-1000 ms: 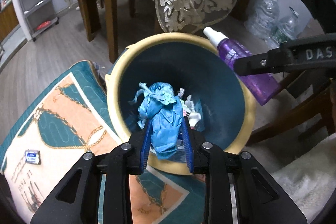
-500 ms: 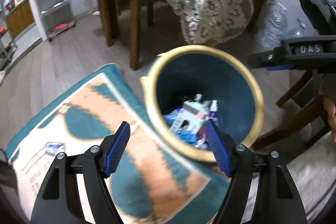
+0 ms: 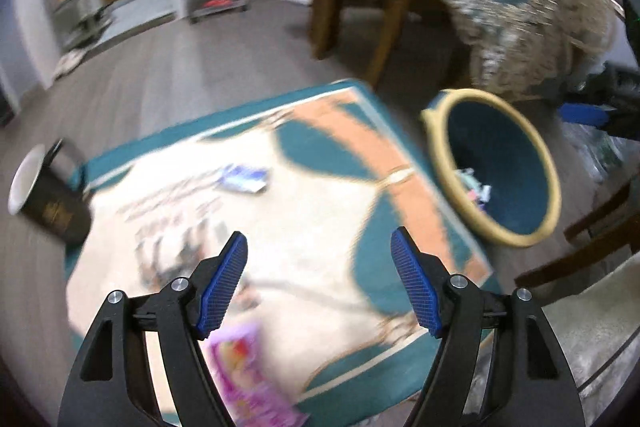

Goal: Collect trash
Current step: 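Move both tools back over the cushion, then grasp the pink snack wrapper with the left tool while the right tool grasps the Coltalin sachet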

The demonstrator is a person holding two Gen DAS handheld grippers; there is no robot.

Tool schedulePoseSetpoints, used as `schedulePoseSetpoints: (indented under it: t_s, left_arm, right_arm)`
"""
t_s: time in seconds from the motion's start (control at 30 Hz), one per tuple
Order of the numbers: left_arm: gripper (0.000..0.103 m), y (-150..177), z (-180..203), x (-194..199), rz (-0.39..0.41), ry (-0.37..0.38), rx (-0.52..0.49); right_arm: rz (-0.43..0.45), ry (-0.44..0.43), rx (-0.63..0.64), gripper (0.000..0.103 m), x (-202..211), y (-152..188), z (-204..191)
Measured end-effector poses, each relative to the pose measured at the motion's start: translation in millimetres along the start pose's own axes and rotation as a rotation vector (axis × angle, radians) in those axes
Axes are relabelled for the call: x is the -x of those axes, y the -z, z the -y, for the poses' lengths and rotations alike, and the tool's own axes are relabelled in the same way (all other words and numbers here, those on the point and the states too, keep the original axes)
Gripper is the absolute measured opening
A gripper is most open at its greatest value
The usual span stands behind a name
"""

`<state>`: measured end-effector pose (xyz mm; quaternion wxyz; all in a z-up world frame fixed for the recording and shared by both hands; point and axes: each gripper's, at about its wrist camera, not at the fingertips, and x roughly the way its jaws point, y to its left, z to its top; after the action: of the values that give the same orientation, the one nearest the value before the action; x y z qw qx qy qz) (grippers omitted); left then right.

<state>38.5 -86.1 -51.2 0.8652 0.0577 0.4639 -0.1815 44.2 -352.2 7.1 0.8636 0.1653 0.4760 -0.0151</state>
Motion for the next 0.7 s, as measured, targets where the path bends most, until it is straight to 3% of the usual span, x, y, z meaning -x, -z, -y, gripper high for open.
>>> schedulePoseSetpoints:
  t_s: [0.27, 0.43, 0.57, 0.63, 0.7]
  left_arm:
    - [0.075, 51.7, -54.1, 3.2, -0.078, -0.074, 0.134]
    - [0.073, 75.2, -62.0, -16.5, -0.183, -0.077, 0.132]
    - [0.057, 88.2, -64.7, -38.3, -0.282, -0.044, 0.154]
    - [0.045, 90.3, -64.6, -43.2, -0.293, -0.027, 0.157]
    - [0.026, 87.7, -62.5, -43.4, -0.28, -0.011, 0.144]
  right_arm:
    - [-0.025, -0.066, 0.076, 0.076, -19.1, 3.5, -77.9]
    - [-0.049, -0.085, 0.086, 0.076, -31.2, 7.2, -106.6]
    - [-0.07, -0.077, 0.113, 0.076, -39.1, 13.7, -120.0]
    - [-0.083, -0.057, 0.152, 0.076, -43.7, 18.0, -127.9]
    - [-0.091, -0.039, 0.187, 0.076, -48.9, 19.9, -132.5]
